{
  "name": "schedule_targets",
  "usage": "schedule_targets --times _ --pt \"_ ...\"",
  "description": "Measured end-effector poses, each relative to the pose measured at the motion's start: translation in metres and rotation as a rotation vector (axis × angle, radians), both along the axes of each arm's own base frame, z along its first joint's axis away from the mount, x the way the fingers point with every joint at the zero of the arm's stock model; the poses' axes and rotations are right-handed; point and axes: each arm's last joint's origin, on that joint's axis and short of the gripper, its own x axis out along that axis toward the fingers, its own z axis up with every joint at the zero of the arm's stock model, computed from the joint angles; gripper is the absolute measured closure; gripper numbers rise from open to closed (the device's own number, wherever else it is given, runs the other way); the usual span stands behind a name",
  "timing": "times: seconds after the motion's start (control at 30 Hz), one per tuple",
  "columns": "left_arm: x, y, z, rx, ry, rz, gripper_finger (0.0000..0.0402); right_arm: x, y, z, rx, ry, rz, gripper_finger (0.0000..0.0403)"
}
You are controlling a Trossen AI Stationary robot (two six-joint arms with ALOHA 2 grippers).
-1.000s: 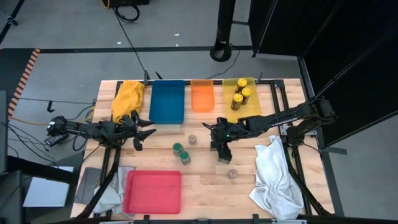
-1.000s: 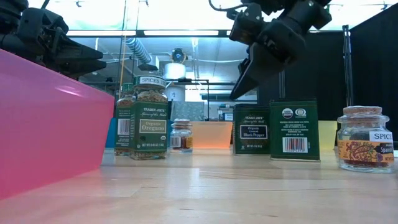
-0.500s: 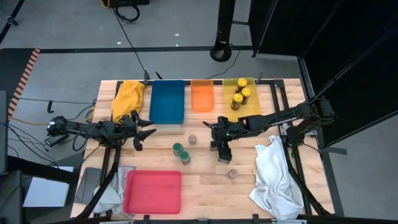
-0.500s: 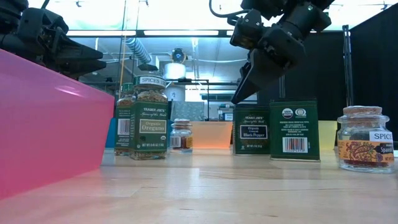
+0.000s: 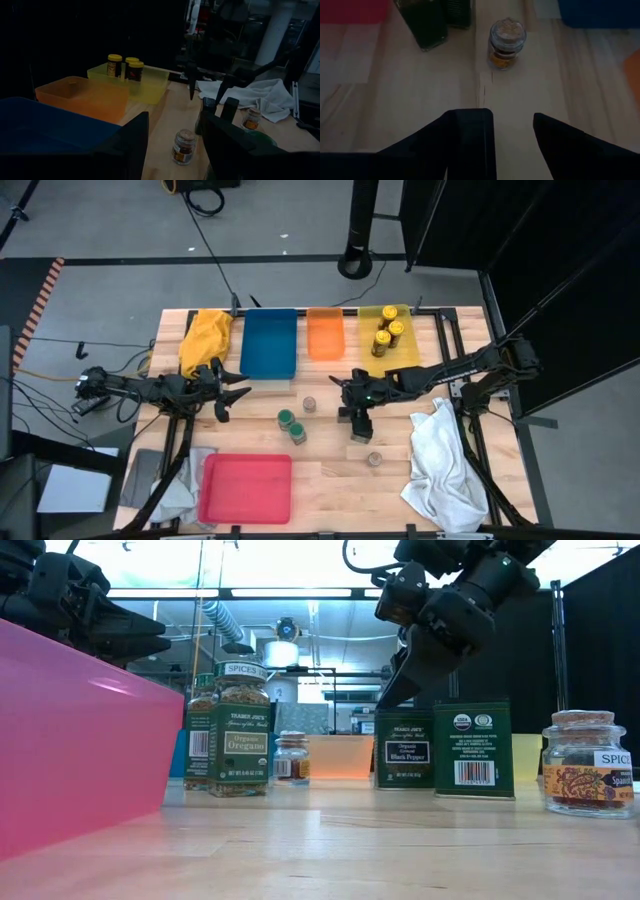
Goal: Sort spices by type
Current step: Put the top black seasoning can into the blue bin
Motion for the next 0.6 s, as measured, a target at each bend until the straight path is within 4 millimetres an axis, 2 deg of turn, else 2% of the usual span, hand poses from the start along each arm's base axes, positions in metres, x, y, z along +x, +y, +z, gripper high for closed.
schedule_targets --times 0.3,0.47,0.6 --pt "0.0 0.0 0.0 0.0 0.0 0.0 0.0218 0.004 0.001 0.004 0.0 -0.033 0.018 0.0121" --pt "0.0 0.0 0.0 0.0 0.0 0.0 0.0218 0.014 0.001 0.019 -0.018 -0.118 0.041 0.0111" --pt "0.0 0.0 0.0 0.0 0.002 0.0 0.0218 0.014 0.002 0.019 0.015 -0.108 0.026 0.0103"
